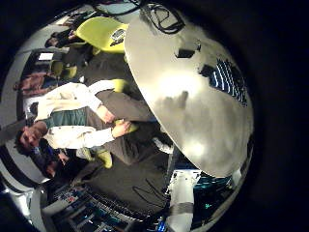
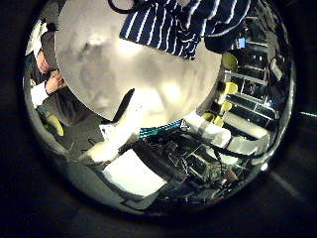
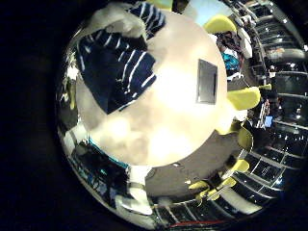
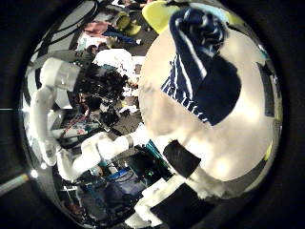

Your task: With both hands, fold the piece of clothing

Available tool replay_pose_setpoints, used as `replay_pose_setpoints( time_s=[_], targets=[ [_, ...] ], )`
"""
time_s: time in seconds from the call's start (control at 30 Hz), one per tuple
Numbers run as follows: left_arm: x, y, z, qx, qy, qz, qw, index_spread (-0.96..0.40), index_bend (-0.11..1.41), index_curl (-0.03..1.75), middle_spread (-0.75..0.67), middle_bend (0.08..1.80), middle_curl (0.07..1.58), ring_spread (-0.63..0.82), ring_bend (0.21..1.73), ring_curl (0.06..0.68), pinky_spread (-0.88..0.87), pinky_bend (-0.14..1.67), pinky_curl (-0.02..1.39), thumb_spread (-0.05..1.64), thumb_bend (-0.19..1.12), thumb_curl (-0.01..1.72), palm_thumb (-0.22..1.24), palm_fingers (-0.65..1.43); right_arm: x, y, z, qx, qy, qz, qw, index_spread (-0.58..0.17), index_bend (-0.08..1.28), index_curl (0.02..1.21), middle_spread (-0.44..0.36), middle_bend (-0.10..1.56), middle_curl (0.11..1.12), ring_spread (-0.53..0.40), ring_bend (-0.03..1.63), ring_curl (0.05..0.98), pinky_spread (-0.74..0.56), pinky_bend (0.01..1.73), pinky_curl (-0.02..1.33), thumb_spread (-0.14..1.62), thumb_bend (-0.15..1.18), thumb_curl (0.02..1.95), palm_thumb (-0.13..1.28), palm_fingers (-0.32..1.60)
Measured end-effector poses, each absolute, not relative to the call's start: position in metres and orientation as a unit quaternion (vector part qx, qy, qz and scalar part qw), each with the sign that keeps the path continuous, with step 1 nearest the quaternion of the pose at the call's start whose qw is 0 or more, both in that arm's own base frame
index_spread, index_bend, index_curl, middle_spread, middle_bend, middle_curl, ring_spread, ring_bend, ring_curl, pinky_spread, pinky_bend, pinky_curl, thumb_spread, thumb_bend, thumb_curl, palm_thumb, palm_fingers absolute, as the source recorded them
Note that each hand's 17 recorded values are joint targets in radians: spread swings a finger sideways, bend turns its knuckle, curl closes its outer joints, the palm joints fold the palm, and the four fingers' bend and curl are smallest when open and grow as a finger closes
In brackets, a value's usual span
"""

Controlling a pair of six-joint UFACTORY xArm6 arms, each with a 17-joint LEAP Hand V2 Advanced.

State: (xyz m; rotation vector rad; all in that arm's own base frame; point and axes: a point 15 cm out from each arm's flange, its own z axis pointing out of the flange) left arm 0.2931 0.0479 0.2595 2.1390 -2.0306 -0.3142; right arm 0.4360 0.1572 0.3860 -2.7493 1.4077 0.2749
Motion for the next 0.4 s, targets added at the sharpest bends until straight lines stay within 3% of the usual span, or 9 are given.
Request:
replay_pose_setpoints(
  time_s=[0.2, 0.4],
  targets=[
    [0.280, 0.045, 0.282, 0.728, -0.674, -0.098, 0.078, -0.03, 0.18, 0.36, 0.11, 0.20, 0.37, 0.01, 0.79, 0.252, -0.02, 0.59, 0.39, 1.14, -0.02, 0.30, 0.45, 0.23, 0.437, 0.138, 0.360, -0.885, 0.449, 0.126, -0.008, -0.409, 0.33, 0.43, -0.187, 0.44, 0.36, 0.093, 0.67, 0.242, 0.48, 0.63, 0.40, 1.15, 0.02, 0.52, 0.78, 0.23],
    [0.259, 0.047, 0.295, 0.742, -0.661, -0.089, 0.065, -0.05, 0.17, 0.36, 0.09, 0.20, 0.38, 0.00, 0.79, 0.251, -0.04, 0.61, 0.39, 1.14, -0.02, 0.30, 0.45, 0.25, 0.452, 0.132, 0.362, -0.886, 0.449, 0.120, -0.004, -0.409, 0.30, 0.42, -0.198, 0.41, 0.35, 0.088, 0.63, 0.224, 0.50, 0.58, 0.36, 1.15, -0.01, 0.53, 0.81, 0.26]
  ],
)
